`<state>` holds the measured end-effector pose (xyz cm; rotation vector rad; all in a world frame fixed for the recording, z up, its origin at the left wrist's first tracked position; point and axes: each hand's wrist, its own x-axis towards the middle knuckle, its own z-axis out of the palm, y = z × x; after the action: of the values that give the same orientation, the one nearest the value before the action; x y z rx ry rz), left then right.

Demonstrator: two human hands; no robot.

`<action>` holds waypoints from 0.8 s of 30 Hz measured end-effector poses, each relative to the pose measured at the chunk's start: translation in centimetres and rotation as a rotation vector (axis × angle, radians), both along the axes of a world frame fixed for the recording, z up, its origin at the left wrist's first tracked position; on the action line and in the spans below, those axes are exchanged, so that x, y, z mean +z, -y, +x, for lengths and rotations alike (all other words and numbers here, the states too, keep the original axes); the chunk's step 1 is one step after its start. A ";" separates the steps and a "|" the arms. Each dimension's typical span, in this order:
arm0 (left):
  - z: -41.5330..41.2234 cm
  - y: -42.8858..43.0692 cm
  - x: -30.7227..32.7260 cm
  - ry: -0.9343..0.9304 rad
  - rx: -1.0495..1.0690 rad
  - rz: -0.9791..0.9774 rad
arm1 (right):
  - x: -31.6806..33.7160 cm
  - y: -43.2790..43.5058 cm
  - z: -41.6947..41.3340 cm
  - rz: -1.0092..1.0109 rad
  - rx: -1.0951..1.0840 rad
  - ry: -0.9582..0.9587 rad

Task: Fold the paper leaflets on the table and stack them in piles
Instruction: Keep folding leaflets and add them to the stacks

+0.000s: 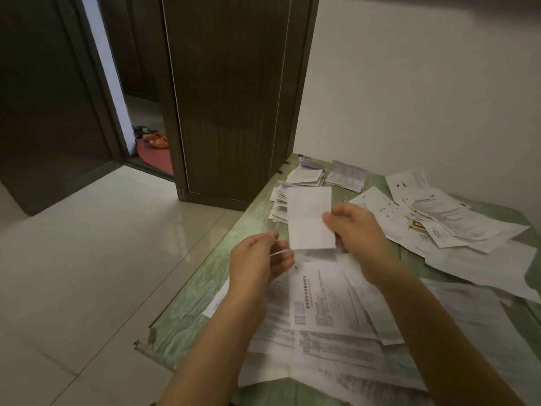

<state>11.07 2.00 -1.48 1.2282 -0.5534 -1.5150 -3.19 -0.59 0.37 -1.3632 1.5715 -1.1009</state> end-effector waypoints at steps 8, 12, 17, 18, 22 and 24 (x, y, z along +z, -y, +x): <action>0.6 0.6 0.5 0.003 -0.052 -0.016 | 2.5 11.6 2.0 -0.029 0.175 -0.821; 0.4 0.8 0.5 -0.012 -0.074 -0.010 | 0.1 13.7 3.3 0.041 0.291 -1.193; 0.4 1.1 0.8 -0.014 -0.095 -0.015 | -2.6 13.0 3.8 -0.045 0.154 -1.449; 0.5 1.1 0.8 -0.015 -0.093 -0.012 | -3.1 12.7 4.0 -0.056 0.127 -1.480; 0.8 1.0 0.8 -0.004 -0.086 -0.012 | -2.9 12.2 4.0 -0.146 0.010 -1.365; 1.0 0.8 0.9 0.003 -0.083 -0.010 | -2.1 12.0 3.6 -0.195 -0.041 -1.249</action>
<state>12.04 1.16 -0.61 1.2128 -0.6195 -1.5784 0.38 -12.62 -1.71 -2.3851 2.3375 -0.3366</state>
